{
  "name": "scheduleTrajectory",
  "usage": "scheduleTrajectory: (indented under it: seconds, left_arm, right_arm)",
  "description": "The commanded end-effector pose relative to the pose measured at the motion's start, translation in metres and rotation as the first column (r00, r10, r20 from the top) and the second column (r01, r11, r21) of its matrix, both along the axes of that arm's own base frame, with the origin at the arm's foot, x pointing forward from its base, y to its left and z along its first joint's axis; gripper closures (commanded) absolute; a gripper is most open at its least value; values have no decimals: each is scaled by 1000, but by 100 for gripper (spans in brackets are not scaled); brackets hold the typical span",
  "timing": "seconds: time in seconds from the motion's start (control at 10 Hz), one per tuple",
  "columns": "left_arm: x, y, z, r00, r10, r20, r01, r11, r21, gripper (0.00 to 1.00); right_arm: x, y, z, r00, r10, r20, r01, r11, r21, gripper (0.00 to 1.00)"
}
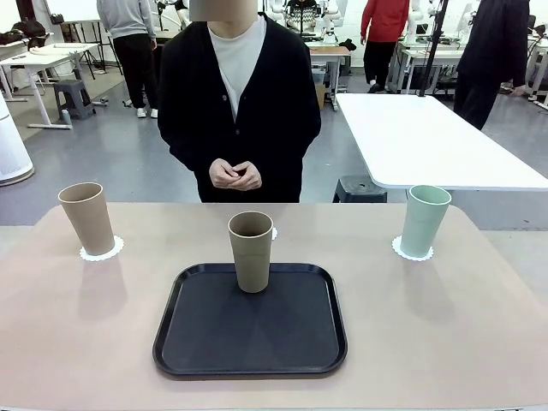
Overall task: Place coasters on the table and set cups on them.
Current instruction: Take one Reusable plastic cup from the Flat Tray and place it on a coaster set by the human.
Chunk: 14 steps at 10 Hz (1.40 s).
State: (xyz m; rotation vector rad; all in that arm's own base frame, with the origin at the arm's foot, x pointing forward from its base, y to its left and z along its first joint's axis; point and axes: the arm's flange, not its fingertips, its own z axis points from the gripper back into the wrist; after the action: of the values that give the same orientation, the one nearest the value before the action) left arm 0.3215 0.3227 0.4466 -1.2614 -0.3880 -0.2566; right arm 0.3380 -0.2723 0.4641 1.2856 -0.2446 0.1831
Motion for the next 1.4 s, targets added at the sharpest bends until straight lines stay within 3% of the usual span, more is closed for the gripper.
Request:
scheduleTrajectory:
  seconds: [0.0,0.1,0.3,0.5,0.7,1.0,1.3]
  left_arm:
    - [-2,-1,2,1000,0,2,0,1000,-2,0]
    - [0,0,0,1000,0,0,0,1000,0,0]
    - [13,-46,69,993,-50,110,18,961,275,0]
    - [43,-99,113,984,-148,103,82,874,478,0]
    - [69,-168,129,967,-236,99,125,772,623,0]
    - [67,-279,117,866,-471,167,172,596,784,0]
    - [61,-358,95,736,-595,323,73,544,836,0]
  right_arm:
    - [0,-1,0,1000,-4,-5,4,1000,4,0]
    - [0,-1,0,1000,-4,-5,4,1000,4,0]
    - [0,-1,0,1000,-4,-5,4,1000,4,0]
    - [0,-1,0,1000,-4,-5,4,1000,4,0]
    - [0,-1,0,1000,-4,-5,4,1000,4,0]
    - [0,-1,0,1000,-4,-5,4,1000,4,0]
    - [0,-1,0,1000,-4,-5,4,1000,4,0]
